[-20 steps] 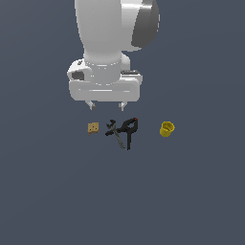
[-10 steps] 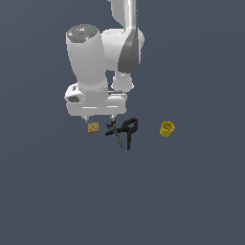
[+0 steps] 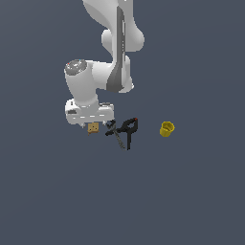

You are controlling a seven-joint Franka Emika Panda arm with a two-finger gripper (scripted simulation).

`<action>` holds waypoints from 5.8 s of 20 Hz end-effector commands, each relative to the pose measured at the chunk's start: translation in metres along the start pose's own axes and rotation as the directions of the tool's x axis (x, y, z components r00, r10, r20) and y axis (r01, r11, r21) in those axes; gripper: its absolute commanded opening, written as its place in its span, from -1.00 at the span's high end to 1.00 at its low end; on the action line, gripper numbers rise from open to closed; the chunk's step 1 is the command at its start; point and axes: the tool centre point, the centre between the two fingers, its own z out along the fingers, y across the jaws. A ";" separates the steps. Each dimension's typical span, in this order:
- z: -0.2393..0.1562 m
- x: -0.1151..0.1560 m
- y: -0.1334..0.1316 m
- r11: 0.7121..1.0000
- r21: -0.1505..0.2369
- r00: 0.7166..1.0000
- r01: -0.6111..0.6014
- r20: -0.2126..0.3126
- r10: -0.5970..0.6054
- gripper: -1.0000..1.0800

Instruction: Pick up a designated object from a clutter of objects.

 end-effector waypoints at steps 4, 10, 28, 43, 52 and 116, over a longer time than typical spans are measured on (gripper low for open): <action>0.038 -0.033 0.016 1.000 -0.002 1.000 0.028 0.007 -0.028 -0.92; 0.062 -0.059 0.025 0.999 -0.006 0.999 0.046 0.014 -0.046 -0.92; 0.093 -0.070 0.029 0.999 -0.007 0.999 0.052 0.018 -0.051 -0.92; 0.121 -0.070 0.029 0.999 -0.008 0.998 0.053 0.018 -0.053 -0.92; 0.121 -0.070 0.029 0.999 -0.008 0.998 0.053 0.018 -0.053 1.00; -0.253 0.035 0.069 0.999 -0.008 0.998 0.053 0.018 -0.053 1.00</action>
